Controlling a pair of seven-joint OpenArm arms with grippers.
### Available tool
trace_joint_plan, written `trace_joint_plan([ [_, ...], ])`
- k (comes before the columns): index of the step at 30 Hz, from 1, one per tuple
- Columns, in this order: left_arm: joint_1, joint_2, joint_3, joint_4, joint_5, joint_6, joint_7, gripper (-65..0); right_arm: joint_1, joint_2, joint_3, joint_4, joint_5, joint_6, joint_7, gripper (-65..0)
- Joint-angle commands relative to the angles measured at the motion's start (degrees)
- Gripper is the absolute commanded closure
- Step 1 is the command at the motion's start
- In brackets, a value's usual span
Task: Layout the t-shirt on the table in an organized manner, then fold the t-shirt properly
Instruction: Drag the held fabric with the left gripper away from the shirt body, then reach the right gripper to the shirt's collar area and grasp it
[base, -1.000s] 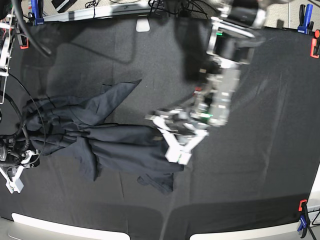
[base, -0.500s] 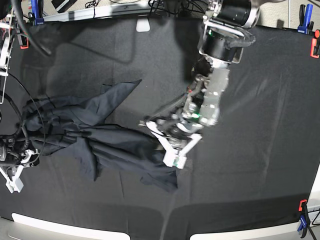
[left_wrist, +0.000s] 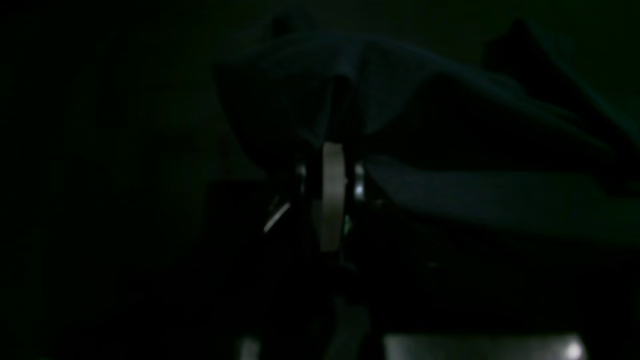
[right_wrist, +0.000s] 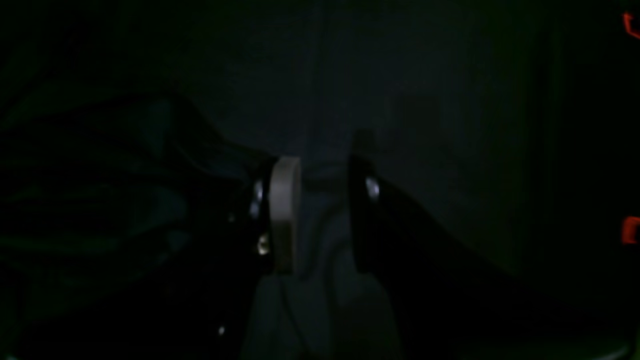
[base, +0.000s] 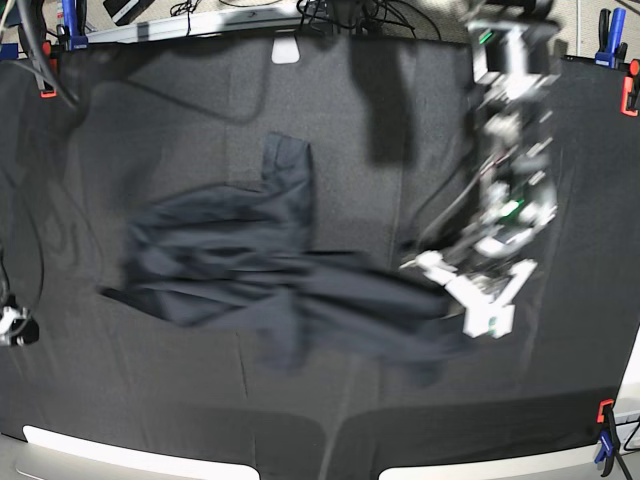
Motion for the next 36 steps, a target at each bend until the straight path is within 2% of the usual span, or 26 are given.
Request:
trace_joint_plan([
  [1,-0.72,-1.33,-0.09,2.75,0.20,1.81,-2.01,0.0,-0.04,1.27,1.25,0.85,1.42,0.71,0.07,-15.8],
  [4,0.98,-3.45,-0.07,5.11,-0.42,2.23,-1.60,0.0,-4.31,1.14,2.51,0.87,1.42,0.71,0.09,-15.8],
  [6,1.79,-3.58,-0.07,5.40,-0.94,2.05,-1.62,0.0,-7.37,1.11,3.06,1.33,1.49,0.71,0.09,-15.8],
  [10,2.73,-3.58,0.13,5.40,-1.51,2.08,-1.66,0.0,-14.27,0.63,4.52,6.62,6.56,0.71,-2.51,-15.8],
  [13,3.04,-3.58,0.13,5.40,-1.51,2.05,-1.84,0.0,-19.67,-1.68,6.60,13.29,6.80,0.71,-5.07,-15.8],
  [21,3.72,-3.61,0.13,5.40,-1.49,2.05,-1.84,0.0,-33.38,-11.45,10.49,33.11,6.25,0.71,-3.45,-15.8],
  [24,3.93,-3.61,0.13,5.40,-1.49,2.05,-1.88,0.0,-37.88,-14.91,10.47,42.95,0.31,0.71,0.90,-15.8],
  [30,4.11,-3.61,0.13,5.40,-1.46,2.05,-1.86,0.0,-46.03,-20.46,10.43,59.25,-23.82,0.71,18.34,-15.8],
  [33,4.11,-3.61,0.13,5.40,-1.46,2.05,-1.86,0.0,-48.17,-20.37,10.01,61.26,-30.23,0.71,22.53,-15.8],
  [36,4.11,-3.61,0.13,5.40,-1.46,2.05,-1.88,0.0,-48.59,-18.67,7.28,61.22,-33.62,0.71,23.12,-15.7],
])
